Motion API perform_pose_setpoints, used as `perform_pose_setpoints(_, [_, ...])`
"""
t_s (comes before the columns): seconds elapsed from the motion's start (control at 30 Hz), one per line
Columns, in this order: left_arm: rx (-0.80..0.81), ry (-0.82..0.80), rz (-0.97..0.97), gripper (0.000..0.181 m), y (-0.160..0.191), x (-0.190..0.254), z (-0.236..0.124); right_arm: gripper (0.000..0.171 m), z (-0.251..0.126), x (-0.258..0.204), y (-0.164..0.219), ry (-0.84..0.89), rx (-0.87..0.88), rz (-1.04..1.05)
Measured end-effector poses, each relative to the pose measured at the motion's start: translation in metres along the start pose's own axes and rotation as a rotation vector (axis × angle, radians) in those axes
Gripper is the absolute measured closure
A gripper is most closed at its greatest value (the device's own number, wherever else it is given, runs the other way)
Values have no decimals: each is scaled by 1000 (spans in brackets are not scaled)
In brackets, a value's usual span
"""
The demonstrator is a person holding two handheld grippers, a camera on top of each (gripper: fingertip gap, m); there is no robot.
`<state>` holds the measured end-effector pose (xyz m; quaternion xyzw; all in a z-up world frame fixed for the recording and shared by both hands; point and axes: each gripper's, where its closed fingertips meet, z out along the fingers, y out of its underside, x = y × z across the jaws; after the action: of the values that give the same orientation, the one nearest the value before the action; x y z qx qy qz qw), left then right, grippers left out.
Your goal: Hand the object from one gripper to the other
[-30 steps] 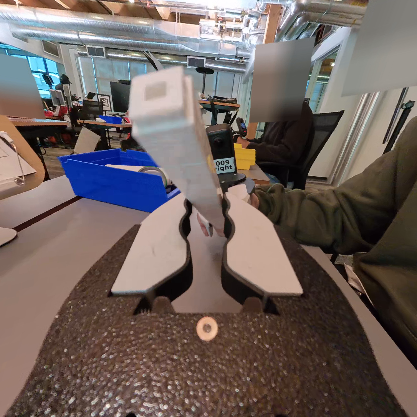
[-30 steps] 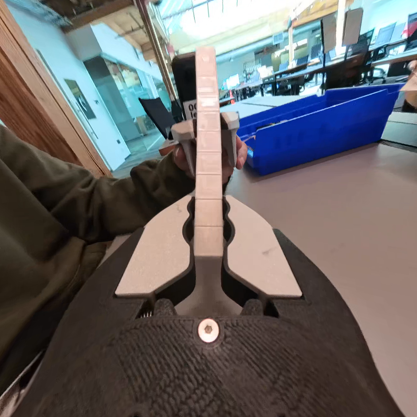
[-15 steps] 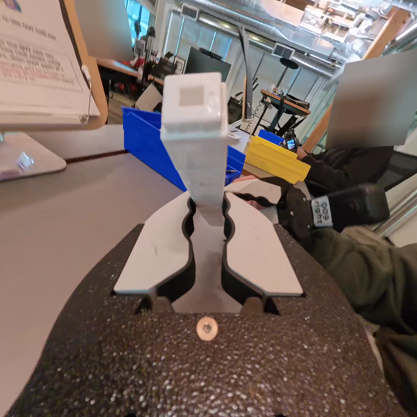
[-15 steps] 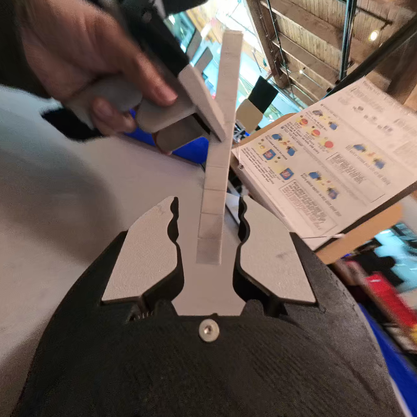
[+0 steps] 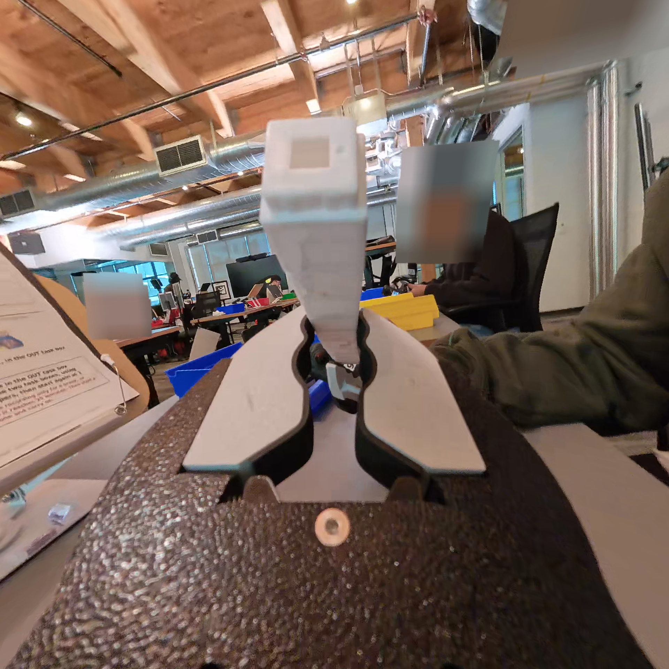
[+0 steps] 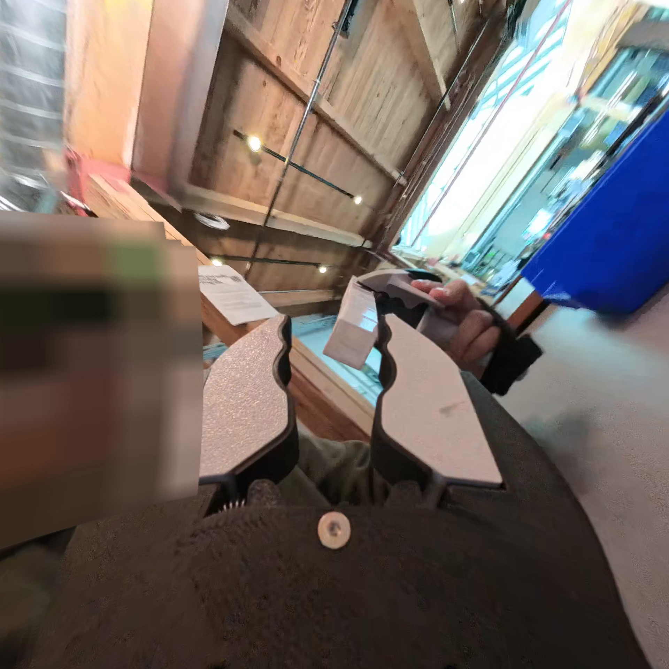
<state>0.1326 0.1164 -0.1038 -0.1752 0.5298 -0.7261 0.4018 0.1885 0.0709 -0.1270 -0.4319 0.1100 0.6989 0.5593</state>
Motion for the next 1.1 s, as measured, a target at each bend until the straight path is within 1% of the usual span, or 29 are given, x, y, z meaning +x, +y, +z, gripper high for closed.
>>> perform_pose_setpoints(0.03, [-6, 2, 11, 159, 1, 1, 0, 128, -1, 2, 1, -8, 0, 44])
perform_pose_setpoints(0.13, [-14, 10, 31, 159, 3, 2, -1, 136, -2, 7, 4, 17, -17, 73])
perform_pose_setpoints(0.2, [-17, 20, 44, 159, 4, 4, 0, 145, -3, 11, 6, 48, -33, 71])
perform_pose_setpoints(0.3, [-30, 22, 59, 159, 6, 5, -1, 146, -4, 16, 8, 64, -43, 109])
perform_pose_setpoints(0.37, [-34, 16, 42, 159, 7, 3, -1, 146, -4, 17, 8, 65, -49, 78])
perform_pose_setpoints(0.47, [-40, -10, -28, 155, 10, -2, -1, 148, -5, 15, 4, 87, -57, -65])
perform_pose_setpoints(0.53, [-11, -62, -86, 139, 7, -10, -2, 148, -6, 11, -3, 121, -47, -193])
perform_pose_setpoints(0.57, [-23, -72, -122, 132, 8, -13, -3, 149, -7, 9, -7, 144, -38, -256])
perform_pose_setpoints(0.67, [-139, -44, -285, 123, 24, -15, -6, 148, -14, 2, -17, 219, -58, -496])
perform_pose_setpoints(0.73, [-214, -47, -409, 129, 37, -19, -9, 149, -16, -1, -17, 256, -104, -623])
perform_pose_setpoints(0.83, [-246, -48, -522, 139, 47, -21, -12, 149, -16, -3, -11, 301, -187, -835])
perform_pose_setpoints(0.9, [-241, -22, -527, 139, 43, -19, -14, 149, -17, 1, -4, 348, -280, -946])
perform_pose_setpoints(0.93, [-262, -20, -497, 140, 44, -18, -16, 149, -19, 7, -1, 386, -334, -986])
perform_pose_setpoints(1.03, [-387, -4, -366, 140, 55, -12, -25, 149, -24, 16, 5, 432, -420, -1016])
perform_pose_setpoints(1.1, [-453, 10, -340, 141, 63, -10, -30, 149, -27, 23, 8, 458, -457, -1028])
